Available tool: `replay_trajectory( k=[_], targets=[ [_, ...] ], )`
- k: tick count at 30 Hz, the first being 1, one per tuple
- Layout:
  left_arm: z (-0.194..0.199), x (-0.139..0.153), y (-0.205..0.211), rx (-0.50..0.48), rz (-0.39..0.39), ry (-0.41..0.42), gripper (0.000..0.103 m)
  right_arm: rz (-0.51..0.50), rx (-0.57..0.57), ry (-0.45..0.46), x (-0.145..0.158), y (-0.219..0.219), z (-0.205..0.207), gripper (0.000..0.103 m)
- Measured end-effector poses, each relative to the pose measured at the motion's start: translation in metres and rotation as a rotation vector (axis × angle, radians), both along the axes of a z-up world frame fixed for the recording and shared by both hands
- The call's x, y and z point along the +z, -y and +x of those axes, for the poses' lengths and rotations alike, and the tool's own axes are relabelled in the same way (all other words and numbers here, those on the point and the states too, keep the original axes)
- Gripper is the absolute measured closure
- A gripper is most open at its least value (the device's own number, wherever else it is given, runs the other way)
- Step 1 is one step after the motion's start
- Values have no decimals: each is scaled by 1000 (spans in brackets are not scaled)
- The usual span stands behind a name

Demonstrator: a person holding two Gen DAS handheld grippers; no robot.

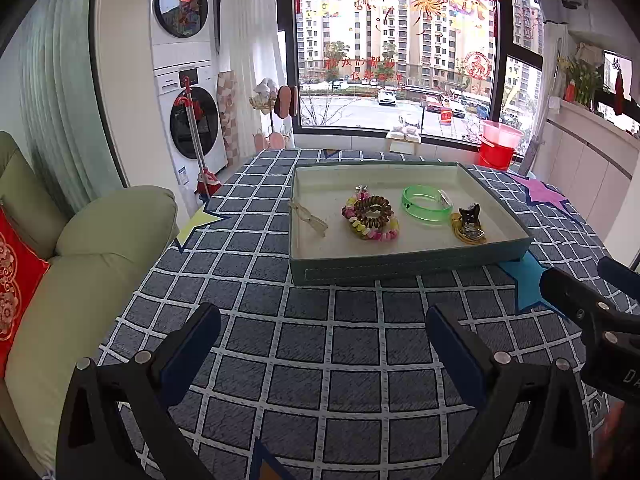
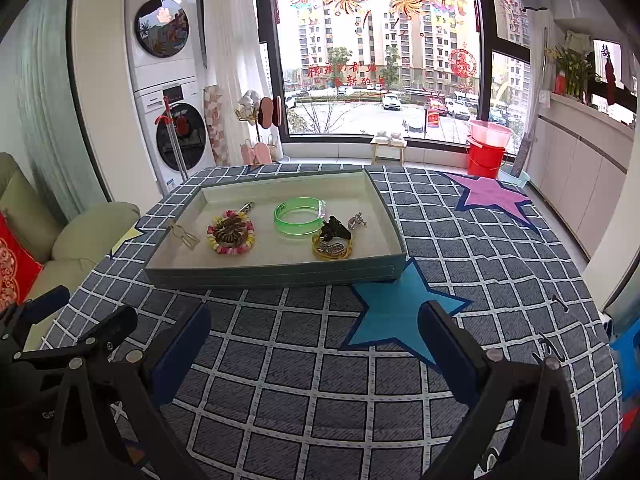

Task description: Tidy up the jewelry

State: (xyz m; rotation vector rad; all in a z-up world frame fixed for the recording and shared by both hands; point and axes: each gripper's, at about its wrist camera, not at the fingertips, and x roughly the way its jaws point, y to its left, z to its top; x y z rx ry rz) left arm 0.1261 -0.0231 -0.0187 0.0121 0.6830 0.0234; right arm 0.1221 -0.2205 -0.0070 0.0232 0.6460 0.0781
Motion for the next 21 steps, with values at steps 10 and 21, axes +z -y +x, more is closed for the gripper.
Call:
replay_trajectory(
  k=[10, 21],
  targets=[
    [0, 0, 0, 0, 0, -1, 0, 1, -1, -1, 0, -2, -1, 0],
    [-1, -1, 1, -1, 1, -1, 0, 2, 0, 0, 0, -2, 0, 0]
  ],
)
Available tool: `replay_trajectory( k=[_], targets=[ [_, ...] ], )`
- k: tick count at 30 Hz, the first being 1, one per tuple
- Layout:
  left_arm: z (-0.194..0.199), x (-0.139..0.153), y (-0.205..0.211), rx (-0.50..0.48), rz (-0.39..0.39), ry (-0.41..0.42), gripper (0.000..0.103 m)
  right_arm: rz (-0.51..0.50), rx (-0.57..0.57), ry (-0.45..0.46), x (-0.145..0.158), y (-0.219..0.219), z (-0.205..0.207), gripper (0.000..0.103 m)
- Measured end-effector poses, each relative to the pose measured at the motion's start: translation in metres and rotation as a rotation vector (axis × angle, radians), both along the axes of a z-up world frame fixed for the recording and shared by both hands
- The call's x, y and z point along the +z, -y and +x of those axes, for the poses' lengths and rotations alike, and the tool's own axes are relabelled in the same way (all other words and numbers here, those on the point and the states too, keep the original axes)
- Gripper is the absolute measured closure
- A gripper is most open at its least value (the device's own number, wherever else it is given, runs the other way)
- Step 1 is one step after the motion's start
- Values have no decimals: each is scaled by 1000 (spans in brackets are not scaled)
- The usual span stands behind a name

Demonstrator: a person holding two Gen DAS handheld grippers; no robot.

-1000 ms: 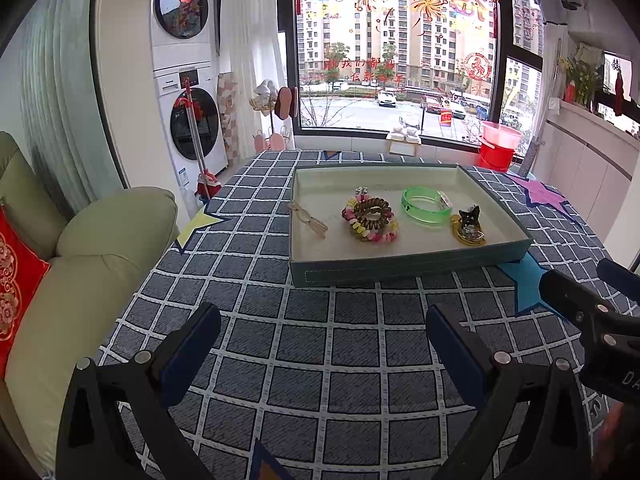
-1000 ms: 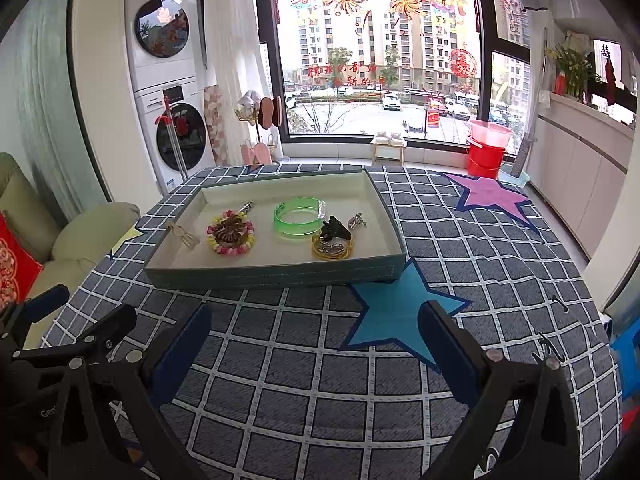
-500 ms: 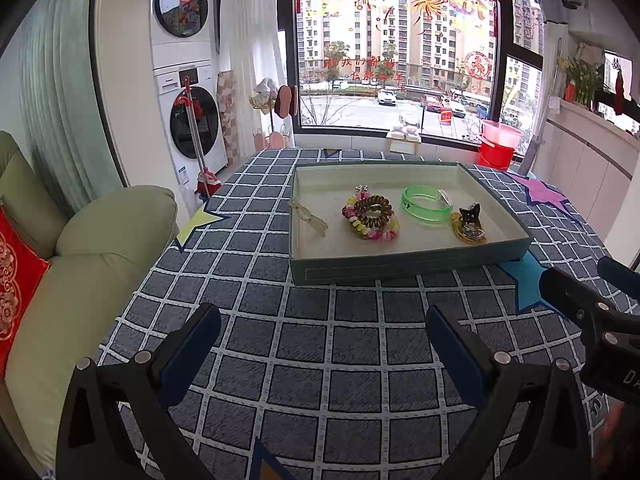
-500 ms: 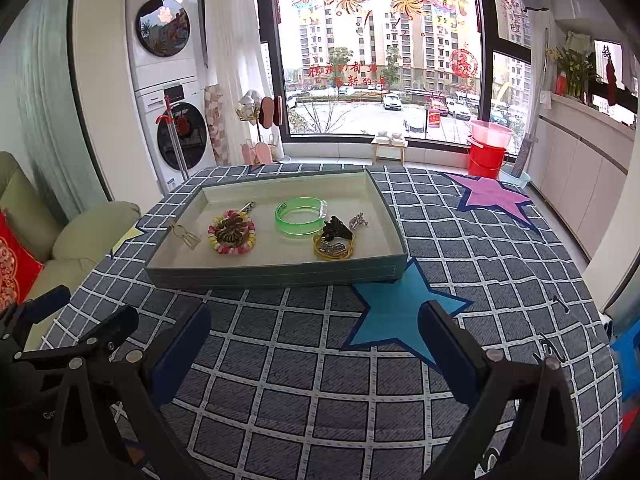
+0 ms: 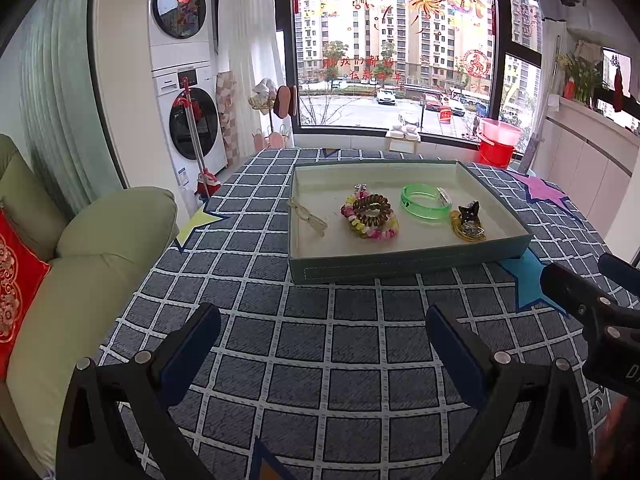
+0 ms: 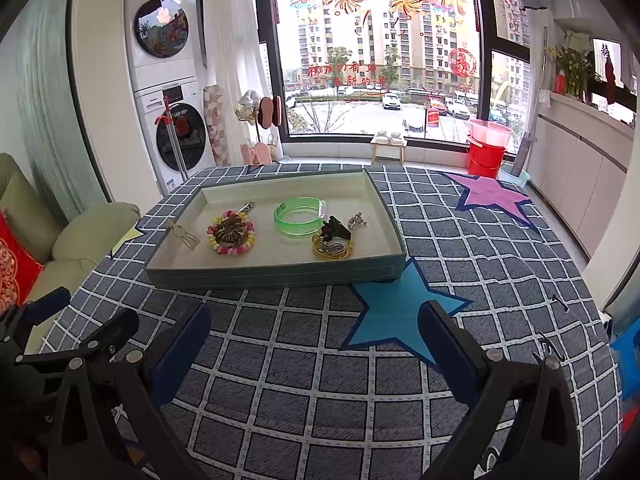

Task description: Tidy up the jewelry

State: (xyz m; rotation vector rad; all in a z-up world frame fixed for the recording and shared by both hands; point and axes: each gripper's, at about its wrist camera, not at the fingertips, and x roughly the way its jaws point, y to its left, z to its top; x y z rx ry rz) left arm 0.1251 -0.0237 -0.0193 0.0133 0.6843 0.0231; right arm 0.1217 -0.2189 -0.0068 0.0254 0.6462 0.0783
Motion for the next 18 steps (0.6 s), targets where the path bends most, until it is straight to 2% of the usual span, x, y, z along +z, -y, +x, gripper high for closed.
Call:
replay_trajectory(
  k=[18],
  targets=[
    [-2, 0, -6, 2, 4, 4, 0, 2, 2, -4, 0, 0, 0, 0]
  ],
)
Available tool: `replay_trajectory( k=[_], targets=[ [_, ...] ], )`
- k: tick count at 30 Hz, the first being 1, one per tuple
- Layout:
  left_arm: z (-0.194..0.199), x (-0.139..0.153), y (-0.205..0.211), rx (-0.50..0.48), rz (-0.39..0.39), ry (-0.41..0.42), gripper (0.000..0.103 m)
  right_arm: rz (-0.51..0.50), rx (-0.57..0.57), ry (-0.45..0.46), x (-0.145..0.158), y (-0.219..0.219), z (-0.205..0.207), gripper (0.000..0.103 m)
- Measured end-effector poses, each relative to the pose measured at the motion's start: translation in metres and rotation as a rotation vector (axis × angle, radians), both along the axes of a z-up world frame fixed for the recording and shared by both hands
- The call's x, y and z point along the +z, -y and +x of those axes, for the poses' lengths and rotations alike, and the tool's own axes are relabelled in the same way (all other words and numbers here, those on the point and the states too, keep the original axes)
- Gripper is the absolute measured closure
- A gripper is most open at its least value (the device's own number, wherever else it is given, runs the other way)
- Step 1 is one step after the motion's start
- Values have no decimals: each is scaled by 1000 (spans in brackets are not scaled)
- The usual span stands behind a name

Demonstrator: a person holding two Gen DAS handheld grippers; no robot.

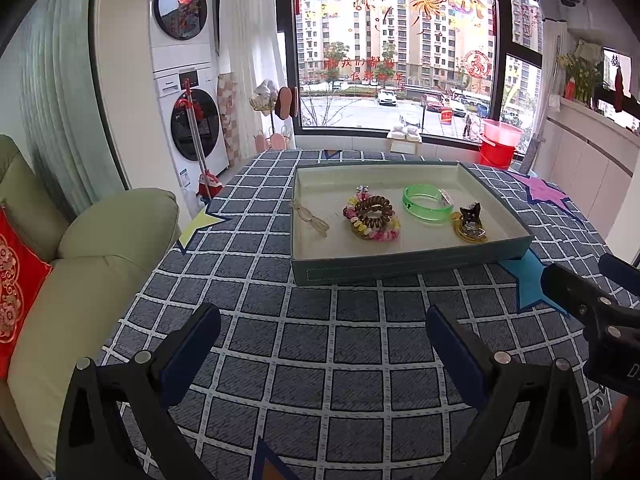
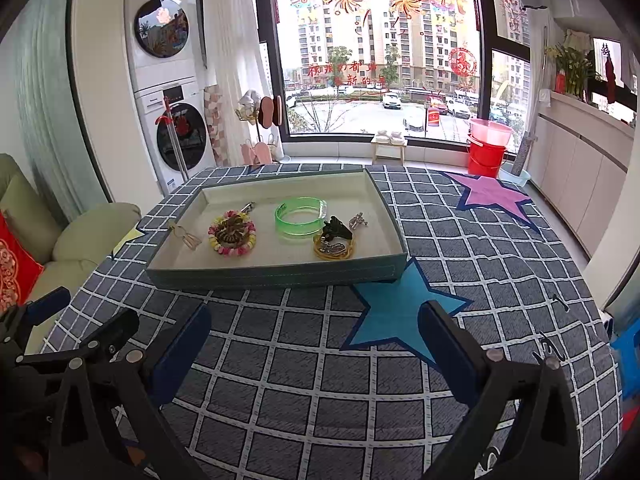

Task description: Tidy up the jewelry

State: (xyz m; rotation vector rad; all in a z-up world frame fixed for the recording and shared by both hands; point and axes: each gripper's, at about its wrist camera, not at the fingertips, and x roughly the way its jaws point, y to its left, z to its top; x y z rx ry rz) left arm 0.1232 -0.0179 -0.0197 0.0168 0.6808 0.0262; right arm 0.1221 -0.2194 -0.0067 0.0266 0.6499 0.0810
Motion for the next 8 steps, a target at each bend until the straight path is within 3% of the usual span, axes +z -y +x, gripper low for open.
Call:
replay_trajectory(
  k=[8],
  targets=[
    [0, 2, -1, -11, -3, 1, 0, 1, 0, 0, 0, -3, -1, 0]
  ],
)
